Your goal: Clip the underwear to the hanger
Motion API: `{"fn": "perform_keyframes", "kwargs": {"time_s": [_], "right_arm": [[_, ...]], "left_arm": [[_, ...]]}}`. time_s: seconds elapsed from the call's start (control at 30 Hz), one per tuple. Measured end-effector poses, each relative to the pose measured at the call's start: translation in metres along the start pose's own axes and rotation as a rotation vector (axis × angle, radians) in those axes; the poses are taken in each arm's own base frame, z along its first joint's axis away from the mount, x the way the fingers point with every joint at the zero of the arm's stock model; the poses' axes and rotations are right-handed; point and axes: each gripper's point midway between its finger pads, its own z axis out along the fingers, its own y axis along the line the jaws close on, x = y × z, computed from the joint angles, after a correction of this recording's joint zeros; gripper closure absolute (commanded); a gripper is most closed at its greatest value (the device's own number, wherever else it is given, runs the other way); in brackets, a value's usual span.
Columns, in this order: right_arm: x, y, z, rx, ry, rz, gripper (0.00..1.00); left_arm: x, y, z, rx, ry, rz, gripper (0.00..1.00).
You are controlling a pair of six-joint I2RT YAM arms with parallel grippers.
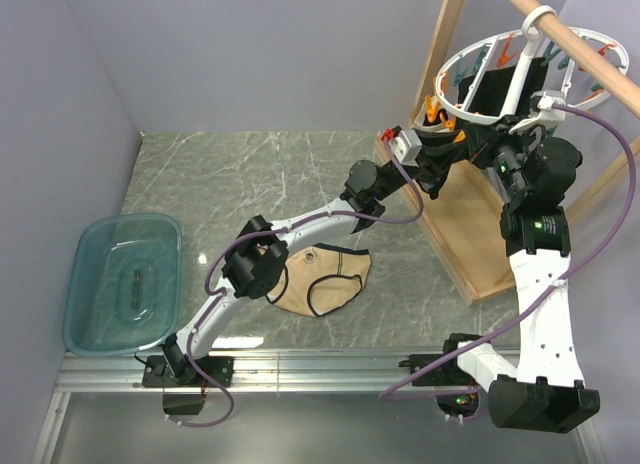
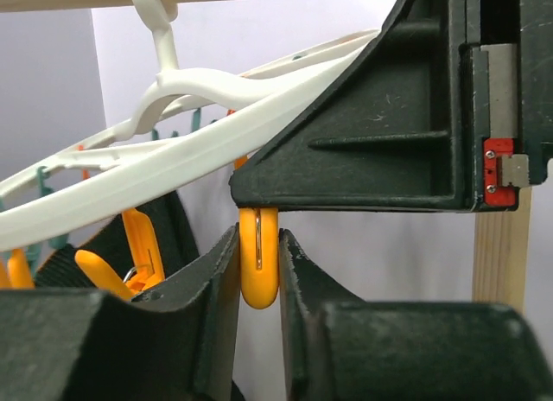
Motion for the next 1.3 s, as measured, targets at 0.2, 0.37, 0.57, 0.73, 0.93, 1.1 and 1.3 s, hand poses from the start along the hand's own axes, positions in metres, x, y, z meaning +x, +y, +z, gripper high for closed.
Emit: {"fn": "perform_keyframes", "kwargs": {"time_s": [0.2, 0.37, 0.57, 0.73, 0.93, 1.1, 1.3], "right_arm": [[-0.007, 0.003, 0.002, -0.015, -0.028, -0.007, 1.00], [-0.009, 0.004, 0.002, -0.021, -0.035, -0.009, 1.00], [-0.009, 0.004, 0.002, -0.022, -0.036, -0.010, 1.00], [-0.009, 0.004, 0.002, -0.022, -0.037, -0.010, 1.00], [-0.009, 0.004, 0.003, -0.022, -0.036, -0.009, 1.00], [-0.010, 0.004, 0.003, -0.023, -0.039, -0.007, 1.00], [-0.010, 0.004, 0.003, -0.024, -0.041, -0.007, 1.00]], "left_arm": [[0.010, -0.008, -0.007, 0.026, 0.039, 0.003, 0.41], [0.032, -0.016, -0.021, 0.034, 0.112, -0.024, 0.31], [0.039, -0.019, -0.065, 0.050, 0.296, -0.085, 0.20], [0.012, 0.002, -0.130, -0.002, 0.529, -0.196, 0.19], [-0.033, 0.022, -0.217, -0.285, 0.796, -0.258, 0.21], [-0.037, 0.043, -0.305, -0.566, 0.991, -0.334, 0.25], [-0.014, 0.066, -0.436, -0.932, 1.296, -0.361, 0.27]]}}
